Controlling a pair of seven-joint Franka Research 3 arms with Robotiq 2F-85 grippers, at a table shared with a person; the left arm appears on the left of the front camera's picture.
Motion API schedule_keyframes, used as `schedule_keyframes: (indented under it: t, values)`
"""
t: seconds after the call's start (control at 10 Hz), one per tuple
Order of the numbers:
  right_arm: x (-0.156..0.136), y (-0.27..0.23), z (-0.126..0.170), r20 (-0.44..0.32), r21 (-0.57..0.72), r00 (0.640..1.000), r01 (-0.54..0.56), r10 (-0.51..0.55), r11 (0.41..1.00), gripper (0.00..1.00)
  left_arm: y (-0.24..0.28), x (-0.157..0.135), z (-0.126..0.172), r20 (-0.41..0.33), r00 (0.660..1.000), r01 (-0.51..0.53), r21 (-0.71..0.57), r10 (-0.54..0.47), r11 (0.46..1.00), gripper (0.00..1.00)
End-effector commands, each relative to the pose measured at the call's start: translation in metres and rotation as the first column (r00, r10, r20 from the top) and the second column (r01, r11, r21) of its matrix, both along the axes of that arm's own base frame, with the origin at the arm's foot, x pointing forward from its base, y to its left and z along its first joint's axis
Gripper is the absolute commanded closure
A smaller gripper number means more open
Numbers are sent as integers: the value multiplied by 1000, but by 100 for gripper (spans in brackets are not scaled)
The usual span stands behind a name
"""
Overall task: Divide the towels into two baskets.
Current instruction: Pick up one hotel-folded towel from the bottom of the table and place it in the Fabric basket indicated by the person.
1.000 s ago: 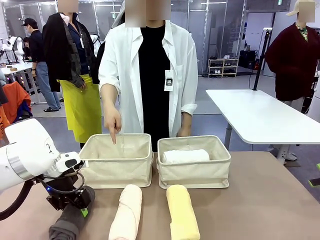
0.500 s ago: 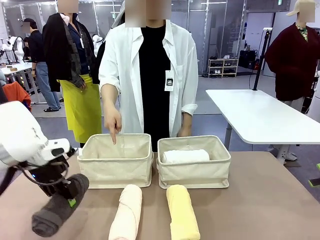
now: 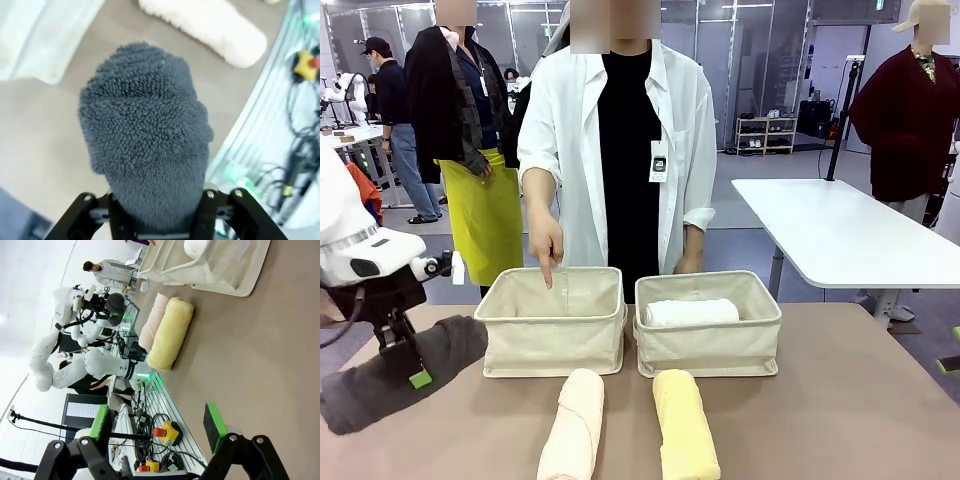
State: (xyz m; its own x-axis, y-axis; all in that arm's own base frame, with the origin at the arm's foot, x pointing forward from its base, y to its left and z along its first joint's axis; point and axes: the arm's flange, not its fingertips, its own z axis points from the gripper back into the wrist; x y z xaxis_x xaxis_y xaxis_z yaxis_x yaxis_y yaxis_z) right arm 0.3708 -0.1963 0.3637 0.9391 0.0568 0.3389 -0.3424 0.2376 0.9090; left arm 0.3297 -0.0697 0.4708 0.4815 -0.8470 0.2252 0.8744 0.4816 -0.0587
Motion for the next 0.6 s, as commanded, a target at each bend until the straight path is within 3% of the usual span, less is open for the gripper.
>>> schedule_keyframes:
  t: [0.0, 0.2, 0.3, 0.5]
  values:
    - [-2, 2, 2, 1, -3, 1000, 8, -8, 1000, 7, -6, -13, 18, 165, 964, 213, -16, -208, 977, 82]
    - [-2, 2, 2, 1, -3, 1000, 8, -8, 1000, 7, -4, -26, 24, 280, 921, 281, 2, -271, 960, 82]
    - [-2, 2, 2, 1, -3, 1000, 8, -8, 1000, 7, -12, -9, 26, 135, 970, 201, 16, -201, 980, 82]
    - [-2, 2, 2, 1, -3, 1000, 8, -8, 1000, 7, -12, -9, 26, 135, 970, 201, 16, -201, 980, 82]
